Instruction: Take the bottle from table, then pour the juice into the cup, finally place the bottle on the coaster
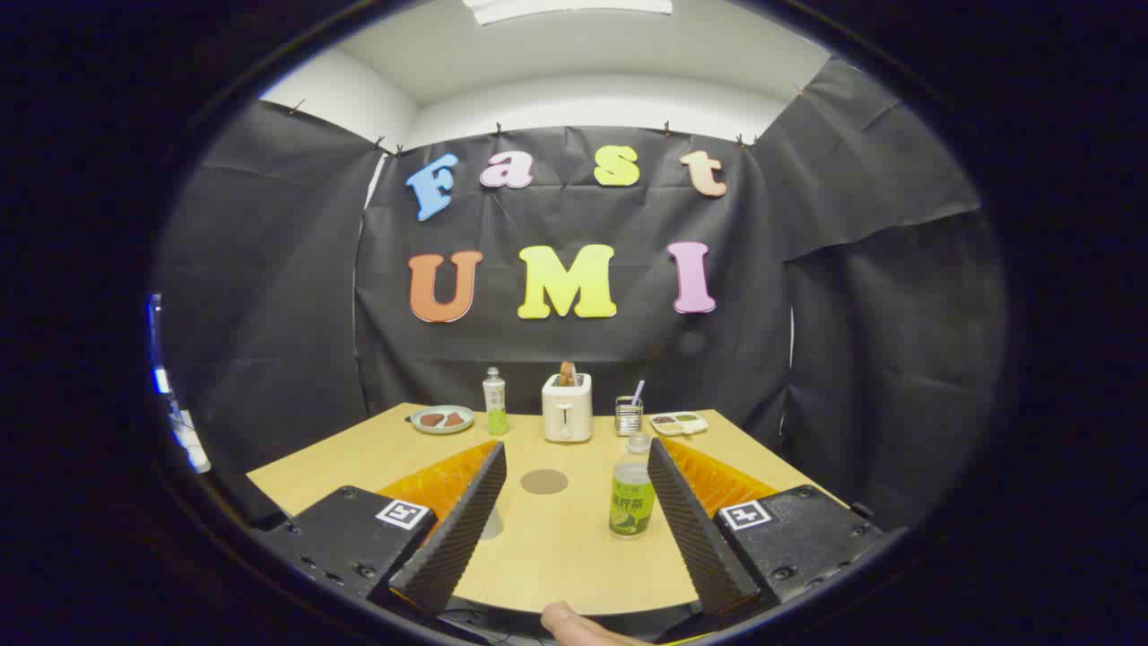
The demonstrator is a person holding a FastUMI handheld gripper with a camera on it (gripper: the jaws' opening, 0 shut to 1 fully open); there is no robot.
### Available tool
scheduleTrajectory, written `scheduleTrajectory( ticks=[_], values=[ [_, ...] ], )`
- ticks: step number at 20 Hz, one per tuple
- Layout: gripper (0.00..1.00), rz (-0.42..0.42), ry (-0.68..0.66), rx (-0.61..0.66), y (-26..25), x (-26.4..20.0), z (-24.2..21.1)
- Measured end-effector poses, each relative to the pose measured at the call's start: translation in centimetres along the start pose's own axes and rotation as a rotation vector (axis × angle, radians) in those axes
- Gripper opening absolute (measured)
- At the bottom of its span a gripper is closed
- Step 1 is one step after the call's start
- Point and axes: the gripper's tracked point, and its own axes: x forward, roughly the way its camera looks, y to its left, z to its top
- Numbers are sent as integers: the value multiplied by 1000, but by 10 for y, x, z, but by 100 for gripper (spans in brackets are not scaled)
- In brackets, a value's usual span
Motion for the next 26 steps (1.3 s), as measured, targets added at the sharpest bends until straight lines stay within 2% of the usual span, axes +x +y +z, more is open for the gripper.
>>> scheduleTrajectory(
  ticks=[6, 13, 26],
  values=[
    [100, 18, -48, -19, 7, -5, 10],
    [100, 22, -35, -14, 6, 0, 4],
    [100, -46, 21, 10, -24, 22, -20]
  ],
)
